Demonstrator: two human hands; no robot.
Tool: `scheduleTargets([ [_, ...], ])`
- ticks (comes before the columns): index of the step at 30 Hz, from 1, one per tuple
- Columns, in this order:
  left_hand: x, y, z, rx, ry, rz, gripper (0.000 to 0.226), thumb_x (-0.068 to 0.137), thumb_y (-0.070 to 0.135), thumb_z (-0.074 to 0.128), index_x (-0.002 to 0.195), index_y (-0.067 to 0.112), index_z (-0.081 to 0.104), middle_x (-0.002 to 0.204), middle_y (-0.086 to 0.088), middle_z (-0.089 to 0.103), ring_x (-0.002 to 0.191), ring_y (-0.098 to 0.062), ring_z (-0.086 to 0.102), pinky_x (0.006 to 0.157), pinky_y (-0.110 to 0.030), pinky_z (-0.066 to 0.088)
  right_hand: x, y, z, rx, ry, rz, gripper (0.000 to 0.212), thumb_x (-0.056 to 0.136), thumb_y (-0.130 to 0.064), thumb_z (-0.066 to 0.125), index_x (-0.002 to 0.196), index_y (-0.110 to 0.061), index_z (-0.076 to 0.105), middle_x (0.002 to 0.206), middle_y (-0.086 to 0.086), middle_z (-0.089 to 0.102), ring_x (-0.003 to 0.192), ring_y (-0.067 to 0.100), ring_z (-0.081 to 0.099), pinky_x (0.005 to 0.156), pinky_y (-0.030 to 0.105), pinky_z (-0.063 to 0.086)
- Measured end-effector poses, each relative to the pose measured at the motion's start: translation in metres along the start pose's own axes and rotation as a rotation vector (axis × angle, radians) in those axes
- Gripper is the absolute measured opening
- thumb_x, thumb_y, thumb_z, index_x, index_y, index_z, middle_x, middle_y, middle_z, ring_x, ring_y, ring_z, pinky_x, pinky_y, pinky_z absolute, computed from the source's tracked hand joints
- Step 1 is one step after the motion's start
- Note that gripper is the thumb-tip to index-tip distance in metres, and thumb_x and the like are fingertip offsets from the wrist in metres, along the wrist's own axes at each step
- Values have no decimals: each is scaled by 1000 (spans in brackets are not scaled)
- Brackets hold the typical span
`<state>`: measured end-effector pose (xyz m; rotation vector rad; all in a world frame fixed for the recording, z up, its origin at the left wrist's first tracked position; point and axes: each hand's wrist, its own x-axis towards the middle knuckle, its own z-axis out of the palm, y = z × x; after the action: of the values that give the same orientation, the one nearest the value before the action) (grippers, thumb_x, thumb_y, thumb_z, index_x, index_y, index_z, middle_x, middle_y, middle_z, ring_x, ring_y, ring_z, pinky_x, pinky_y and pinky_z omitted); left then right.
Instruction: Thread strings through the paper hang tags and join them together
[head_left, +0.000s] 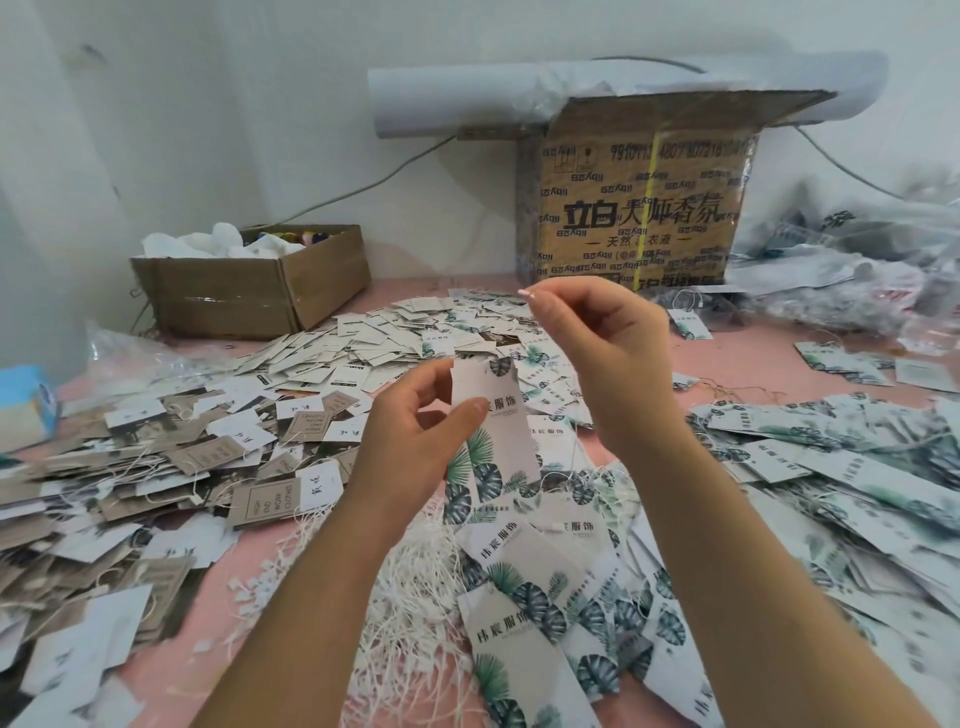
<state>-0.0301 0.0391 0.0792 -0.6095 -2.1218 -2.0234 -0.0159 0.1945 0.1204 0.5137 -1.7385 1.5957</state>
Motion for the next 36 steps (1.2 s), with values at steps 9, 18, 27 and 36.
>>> scheduleTargets([
  [9, 0, 4, 1, -7, 26, 33, 22, 84, 8, 66, 82, 30, 68, 85, 3, 69, 67, -4, 64, 65, -26, 55, 2, 4, -10, -328, -231, 141, 15, 85, -9, 64, 75, -19, 67, 51, -5, 49, 44, 1, 35, 44, 12, 30],
  [18, -1, 3, 0, 39, 20, -2, 13, 84, 15, 67, 90, 26, 70, 87, -1, 72, 84, -22, 67, 77, -35, 55, 3, 33, -32, -533, -332, 591, 17, 96, -13, 47, 79, -15, 51, 66, 1, 62, 57, 13, 54, 57, 26, 46],
  [27, -1, 4, 2, 72, 4, -55, 25, 84, 18, 67, 109, 16, 66, 94, -3, 71, 88, -24, 67, 80, -38, 56, 5, 10, -17, -293, 36, -18, 21, 95, -8, 46, 80, -22, 48, 55, -3, 42, 50, 20, 36, 47, 34, 32],
  [36, -2, 8, 3, 46, -10, 18, 36, 87, 10, 63, 77, 44, 69, 80, 7, 71, 68, -6, 66, 65, -32, 56, 0, 7, -9, -357, -282, 34, 15, 87, -11, 62, 78, -23, 62, 49, -11, 44, 45, 3, 35, 48, 11, 30],
])
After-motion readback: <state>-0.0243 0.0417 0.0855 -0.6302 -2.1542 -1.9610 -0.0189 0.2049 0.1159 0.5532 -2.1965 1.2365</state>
